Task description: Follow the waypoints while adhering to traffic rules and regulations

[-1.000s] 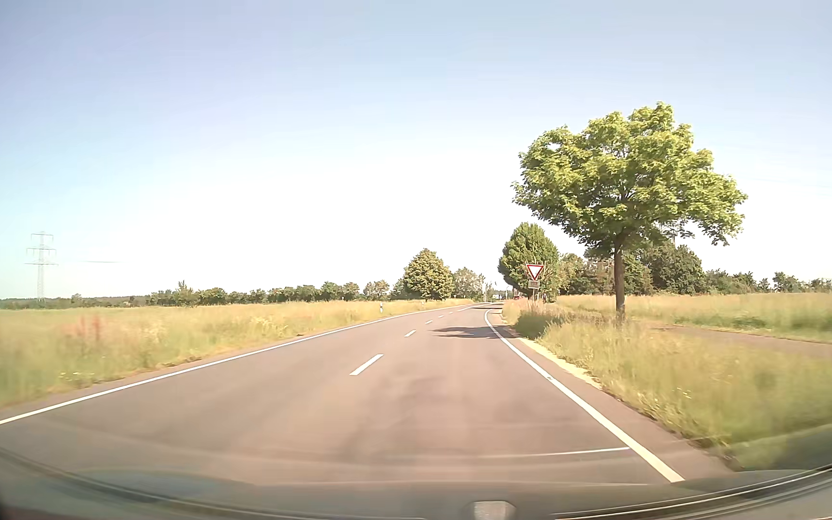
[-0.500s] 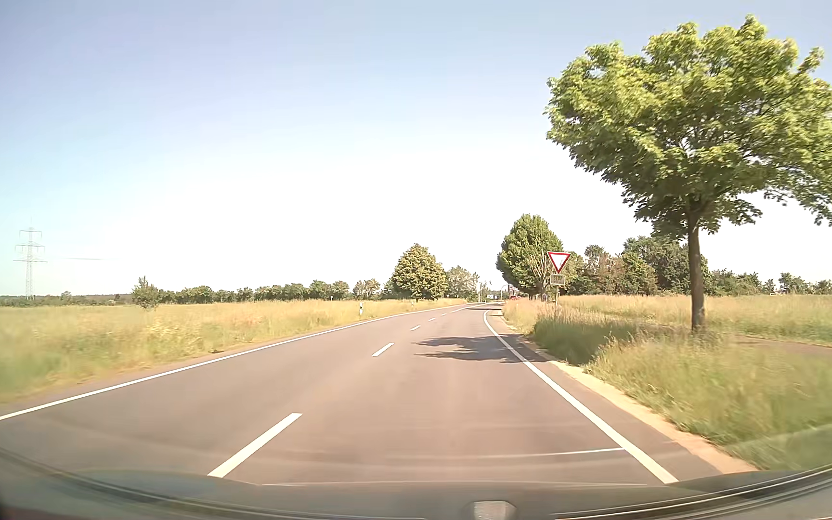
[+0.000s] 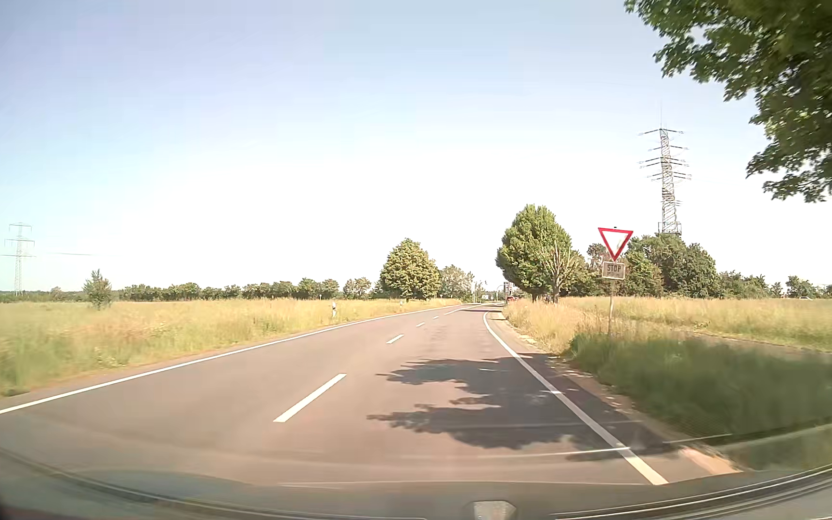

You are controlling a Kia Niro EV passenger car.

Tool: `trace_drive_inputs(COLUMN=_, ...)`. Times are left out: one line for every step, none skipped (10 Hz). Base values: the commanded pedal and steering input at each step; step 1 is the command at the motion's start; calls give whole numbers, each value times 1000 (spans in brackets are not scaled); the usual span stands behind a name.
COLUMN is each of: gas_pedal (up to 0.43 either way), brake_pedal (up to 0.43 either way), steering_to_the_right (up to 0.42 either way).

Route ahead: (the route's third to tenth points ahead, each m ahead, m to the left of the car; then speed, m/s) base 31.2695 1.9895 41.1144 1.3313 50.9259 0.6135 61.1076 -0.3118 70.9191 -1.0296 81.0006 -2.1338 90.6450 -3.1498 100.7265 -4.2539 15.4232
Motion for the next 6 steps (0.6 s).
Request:
trace_drive_inputs(gas_pedal=130, brake_pedal=30, steering_to_the_right=6)
trace_drive_inputs(gas_pedal=130, brake_pedal=30, steering_to_the_right=6)
trace_drive_inputs(gas_pedal=138, brake_pedal=30, steering_to_the_right=6)
trace_drive_inputs(gas_pedal=138, brake_pedal=30, steering_to_the_right=6)
trace_drive_inputs(gas_pedal=150, brake_pedal=30, steering_to_the_right=6)
trace_drive_inputs(gas_pedal=157, brake_pedal=30, steering_to_the_right=6)
